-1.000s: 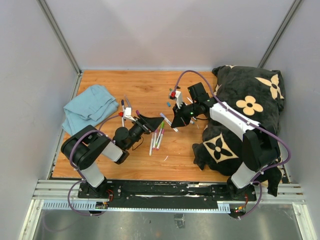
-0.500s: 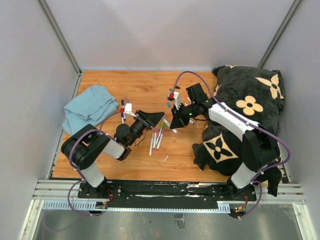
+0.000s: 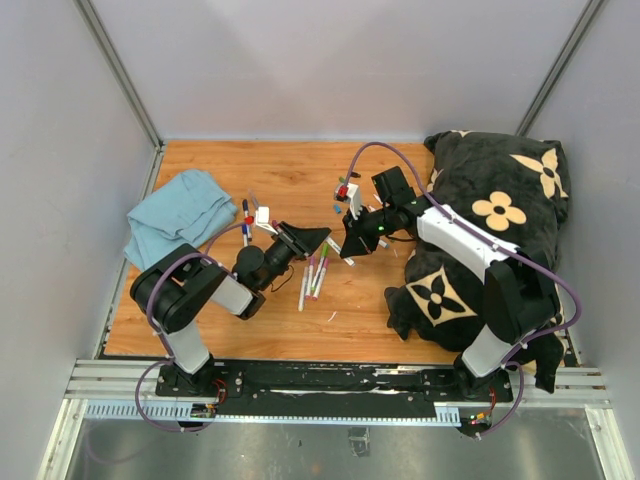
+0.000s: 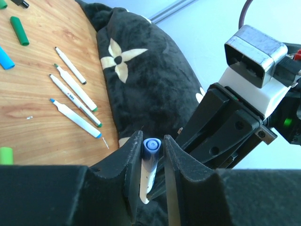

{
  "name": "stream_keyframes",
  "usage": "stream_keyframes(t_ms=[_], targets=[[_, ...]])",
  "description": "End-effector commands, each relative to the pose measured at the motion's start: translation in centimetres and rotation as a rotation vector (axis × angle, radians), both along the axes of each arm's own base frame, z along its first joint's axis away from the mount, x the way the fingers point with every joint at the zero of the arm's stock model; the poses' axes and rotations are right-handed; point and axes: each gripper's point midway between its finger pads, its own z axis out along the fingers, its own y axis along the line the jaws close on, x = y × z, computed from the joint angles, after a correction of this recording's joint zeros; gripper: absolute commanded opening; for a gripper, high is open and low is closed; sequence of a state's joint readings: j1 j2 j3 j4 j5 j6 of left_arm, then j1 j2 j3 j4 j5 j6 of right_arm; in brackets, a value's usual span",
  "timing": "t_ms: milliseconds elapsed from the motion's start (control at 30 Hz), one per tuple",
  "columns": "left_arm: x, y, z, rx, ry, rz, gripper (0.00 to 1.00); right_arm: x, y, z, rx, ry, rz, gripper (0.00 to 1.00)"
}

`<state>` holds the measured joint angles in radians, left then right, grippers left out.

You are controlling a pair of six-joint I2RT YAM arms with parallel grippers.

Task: Open the pen caps
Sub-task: Open the pen cap from the pen.

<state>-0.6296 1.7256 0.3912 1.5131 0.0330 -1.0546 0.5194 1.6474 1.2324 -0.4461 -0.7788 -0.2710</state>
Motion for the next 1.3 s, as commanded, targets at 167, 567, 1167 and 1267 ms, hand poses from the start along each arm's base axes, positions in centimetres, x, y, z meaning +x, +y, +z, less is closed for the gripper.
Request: stream_keyframes(t_ms=[167,567,1167,1267], targets=[[-0.4,-0.3,1.9,-0.034,-0.067,-0.029,0.00,-1.0,0.4,-0.2,-0.010,-0.011,0.046,0.13],[-2.2,0.2,3.9,-0.092,-0.124,-0.057,0.00,-2.1,1.3,0.0,0.033,0.042,0.078,0.52],[0.3,7.2,8.3,-0.094,-0.226,0.163,0.00,-3.9,2.3,0.0,0.059,0.078,0.159,0.01],[1.4,9.0,9.3,-0.045,-0.244,0.243,0.00,-4.2,2.3,0.0,0.065,0.083,0.170,0.01]])
